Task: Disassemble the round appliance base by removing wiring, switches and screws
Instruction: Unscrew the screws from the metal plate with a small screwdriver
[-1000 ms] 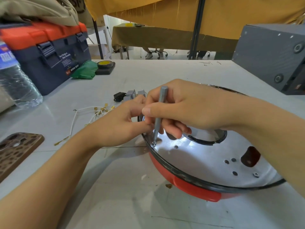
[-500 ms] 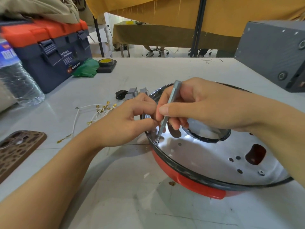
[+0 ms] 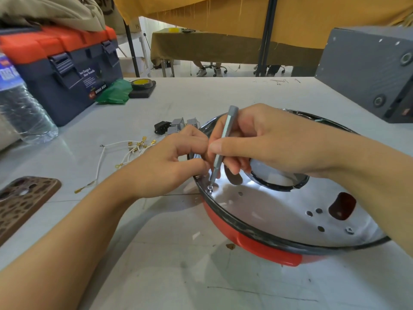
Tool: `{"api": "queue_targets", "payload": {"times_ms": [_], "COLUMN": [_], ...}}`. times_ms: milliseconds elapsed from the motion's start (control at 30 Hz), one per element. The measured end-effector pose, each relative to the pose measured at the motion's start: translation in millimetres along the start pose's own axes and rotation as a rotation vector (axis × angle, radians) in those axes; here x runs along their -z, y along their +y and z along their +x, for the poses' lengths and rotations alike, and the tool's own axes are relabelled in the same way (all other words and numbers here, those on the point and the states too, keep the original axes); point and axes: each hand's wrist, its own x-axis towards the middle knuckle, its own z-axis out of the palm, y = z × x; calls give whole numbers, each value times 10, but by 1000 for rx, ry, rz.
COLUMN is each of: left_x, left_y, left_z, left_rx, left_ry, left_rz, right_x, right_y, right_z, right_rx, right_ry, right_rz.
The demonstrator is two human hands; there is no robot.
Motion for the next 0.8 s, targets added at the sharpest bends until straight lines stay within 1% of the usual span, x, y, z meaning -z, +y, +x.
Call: {"api": "queue_targets", "payload": {"times_ms": [133,267,467,633,800], "left_x": [1,10,22,25,21], "left_y": [-3,-8,12,-4,2], "left_z": [-4,-6,-16,-10,-14], "left_rx": [14,7,-56,-50,-42], "left_ry": [6,-9,-41,-59,-53], "left_rz": [-33,-6,1,42,36], "right_x": [-45,-67,-81,-71,-67], "right_y": [-47,-58,-59,-35,-13], "right_z": [1,13,11,20,36], "right_rx": [34,19,-18,-17,-9], "right_ry": [17,60,27,4,8], "right_rz": [12,-62,-45,-1,-30]}}
